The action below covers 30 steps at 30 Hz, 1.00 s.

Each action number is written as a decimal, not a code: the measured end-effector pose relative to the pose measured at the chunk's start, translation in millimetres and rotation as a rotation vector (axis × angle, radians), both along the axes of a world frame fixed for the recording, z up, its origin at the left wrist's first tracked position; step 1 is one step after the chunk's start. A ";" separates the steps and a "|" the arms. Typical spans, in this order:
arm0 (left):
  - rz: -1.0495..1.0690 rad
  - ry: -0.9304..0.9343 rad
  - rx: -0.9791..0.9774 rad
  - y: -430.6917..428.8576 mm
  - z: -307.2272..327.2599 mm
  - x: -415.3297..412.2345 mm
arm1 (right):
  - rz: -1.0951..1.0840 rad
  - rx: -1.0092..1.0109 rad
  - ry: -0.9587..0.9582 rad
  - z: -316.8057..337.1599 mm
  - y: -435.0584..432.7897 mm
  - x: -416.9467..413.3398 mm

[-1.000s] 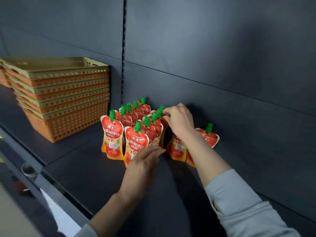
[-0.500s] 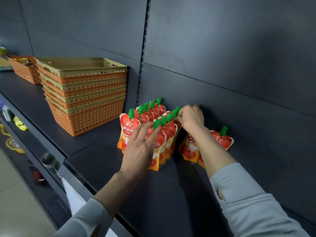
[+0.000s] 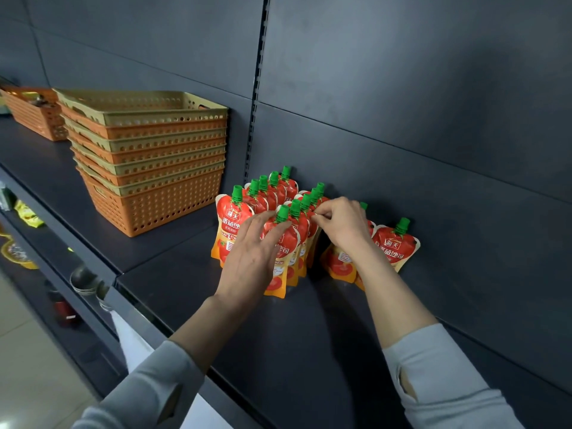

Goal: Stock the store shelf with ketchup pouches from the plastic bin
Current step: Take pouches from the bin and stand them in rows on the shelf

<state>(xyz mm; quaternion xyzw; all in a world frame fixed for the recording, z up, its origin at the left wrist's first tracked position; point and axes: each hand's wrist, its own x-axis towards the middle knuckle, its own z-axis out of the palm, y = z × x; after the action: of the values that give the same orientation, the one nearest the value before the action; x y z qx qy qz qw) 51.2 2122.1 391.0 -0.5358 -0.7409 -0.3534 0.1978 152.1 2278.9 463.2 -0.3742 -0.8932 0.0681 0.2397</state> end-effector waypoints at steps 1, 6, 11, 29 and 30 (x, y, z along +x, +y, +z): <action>-0.002 -0.004 0.001 0.1 0.1 -0.3 | -0.015 -0.003 0.024 -1.4 -0.8 -1.0; -0.009 -0.007 0.003 0.7 -0.3 -2.1 | -0.052 -0.027 0.066 -7.3 -3.9 -2.1; -0.078 -0.055 0.021 -8.7 -0.2 -5.0 | -0.055 0.077 0.133 -11.3 -16.2 8.2; 0.261 -0.598 -0.017 -356.4 -158.1 -56.5 | 0.329 -0.001 0.295 -215.8 -359.1 -23.4; 0.318 -0.638 -0.051 -383.2 -177.5 -56.3 | 0.385 -0.044 0.232 -235.9 -381.8 -31.3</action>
<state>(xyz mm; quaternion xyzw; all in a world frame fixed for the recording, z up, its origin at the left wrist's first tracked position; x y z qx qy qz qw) -5.1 1738.8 213.5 -0.2814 -0.8480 -0.4491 -0.0048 120.8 1897.1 227.3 -0.1918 -0.9129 0.1745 0.3152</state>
